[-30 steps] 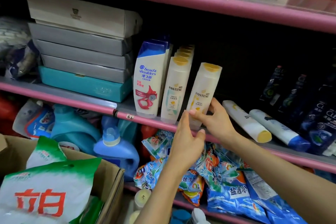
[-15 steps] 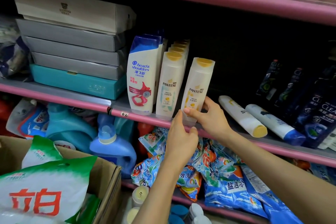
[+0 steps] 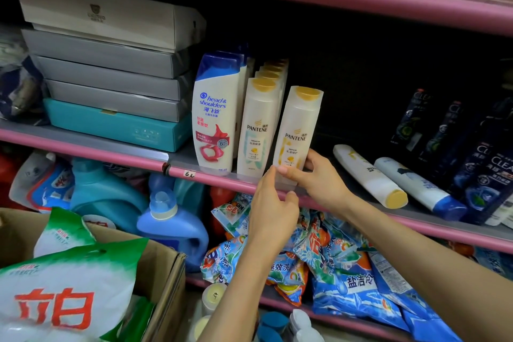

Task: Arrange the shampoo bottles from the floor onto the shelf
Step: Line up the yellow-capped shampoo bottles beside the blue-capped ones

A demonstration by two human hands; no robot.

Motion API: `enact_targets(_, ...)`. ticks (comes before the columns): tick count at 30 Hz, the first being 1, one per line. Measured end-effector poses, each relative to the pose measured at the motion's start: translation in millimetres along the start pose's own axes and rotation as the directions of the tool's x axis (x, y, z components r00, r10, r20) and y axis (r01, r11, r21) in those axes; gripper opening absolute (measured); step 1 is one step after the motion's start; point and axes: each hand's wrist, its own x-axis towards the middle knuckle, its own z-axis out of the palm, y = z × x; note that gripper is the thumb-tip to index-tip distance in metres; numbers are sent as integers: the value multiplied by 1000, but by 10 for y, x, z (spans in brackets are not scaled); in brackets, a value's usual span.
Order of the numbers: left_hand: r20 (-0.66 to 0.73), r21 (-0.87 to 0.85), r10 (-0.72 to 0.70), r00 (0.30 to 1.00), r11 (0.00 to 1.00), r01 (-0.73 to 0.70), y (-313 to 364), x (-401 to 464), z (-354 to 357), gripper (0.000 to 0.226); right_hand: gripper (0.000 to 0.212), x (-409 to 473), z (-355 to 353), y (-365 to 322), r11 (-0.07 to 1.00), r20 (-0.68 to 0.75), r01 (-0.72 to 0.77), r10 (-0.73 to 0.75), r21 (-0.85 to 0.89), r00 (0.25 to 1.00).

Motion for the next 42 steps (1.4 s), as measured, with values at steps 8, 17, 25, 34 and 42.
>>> enact_targets(8, -101, -34, 9, 995, 999, -12, 27, -10, -21, 50, 55, -49, -53, -79, 973, -1, -62, 63, -222, 998)
enact_targets(17, -271, -122, 84, 959, 985, -121, 62, -89, -87, 34, 73, -344, -754, -50, 356, -400, -357, -53, -864, 915)
enact_targets(25, -103, 11, 141, 985, 990, -140, -12, -191, -10, 30, 41, -410, -1004, -165, 592, -473, -463, 151, -660, 868)
enact_targets(34, 121, 282, 457, 881, 836, -472, -3, -525, 137, 80, 36, -1242, -876, -1086, 403, 126, -469, 638, 786, 759)
enact_targets(42, -40, 441, 656, 754, 689, -575, 48, -703, -3, 55, 49, -1844, -633, -1313, 143, 598, -749, 515, 646, 614)
